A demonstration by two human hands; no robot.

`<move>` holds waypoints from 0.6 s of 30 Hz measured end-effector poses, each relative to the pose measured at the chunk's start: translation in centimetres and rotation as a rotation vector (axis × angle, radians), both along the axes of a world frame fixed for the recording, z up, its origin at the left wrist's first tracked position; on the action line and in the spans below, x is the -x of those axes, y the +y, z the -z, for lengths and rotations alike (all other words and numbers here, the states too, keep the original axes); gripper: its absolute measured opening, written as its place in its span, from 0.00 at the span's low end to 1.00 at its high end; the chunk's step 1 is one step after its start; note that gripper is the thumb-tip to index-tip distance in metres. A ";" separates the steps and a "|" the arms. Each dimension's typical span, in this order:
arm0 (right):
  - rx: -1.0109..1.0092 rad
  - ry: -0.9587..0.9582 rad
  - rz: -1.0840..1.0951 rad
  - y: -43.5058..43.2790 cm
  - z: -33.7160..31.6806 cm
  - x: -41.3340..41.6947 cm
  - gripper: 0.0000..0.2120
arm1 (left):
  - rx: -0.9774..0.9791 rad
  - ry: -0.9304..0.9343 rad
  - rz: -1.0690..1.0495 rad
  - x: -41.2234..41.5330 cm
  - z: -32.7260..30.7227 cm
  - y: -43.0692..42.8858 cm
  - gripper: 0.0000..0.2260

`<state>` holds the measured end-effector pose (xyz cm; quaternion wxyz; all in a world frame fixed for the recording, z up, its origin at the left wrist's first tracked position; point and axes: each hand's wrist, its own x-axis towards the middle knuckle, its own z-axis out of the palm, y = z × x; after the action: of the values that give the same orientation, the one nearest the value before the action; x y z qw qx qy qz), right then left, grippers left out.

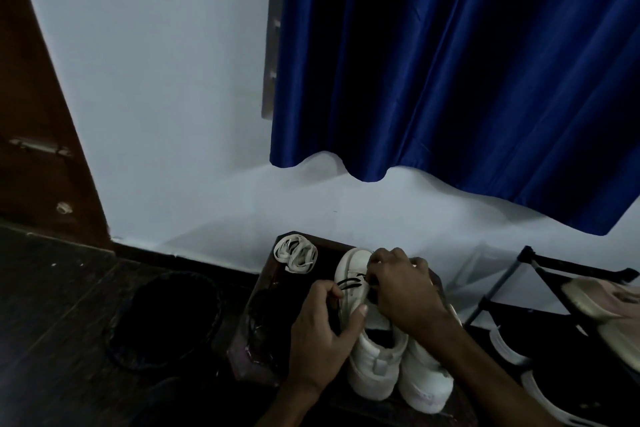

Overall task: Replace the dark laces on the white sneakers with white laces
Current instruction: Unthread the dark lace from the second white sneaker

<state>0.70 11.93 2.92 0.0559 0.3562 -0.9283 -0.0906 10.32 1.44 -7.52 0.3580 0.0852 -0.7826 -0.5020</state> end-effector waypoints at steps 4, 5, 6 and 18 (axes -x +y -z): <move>0.119 -0.091 -0.011 0.8 -0.2 0.2 0.08 | 0.056 0.028 0.114 -0.1 -0.4 0.1 0.15; 0.184 -0.116 0.000 1.1 -0.7 0.5 0.07 | 0.073 0.029 0.126 -0.1 -0.5 0.1 0.16; 0.249 -0.127 0.015 1.6 -1.4 0.8 0.07 | 0.084 0.029 0.141 -0.1 -0.5 0.1 0.16; 0.284 -0.166 0.014 3.0 -2.7 0.6 0.12 | 0.203 -0.016 0.286 -0.6 -0.8 0.1 0.20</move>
<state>0.08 14.95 5.63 0.0280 0.3445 -0.9357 0.0711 10.96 1.53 -6.73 0.2838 -0.0597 -0.8363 -0.4653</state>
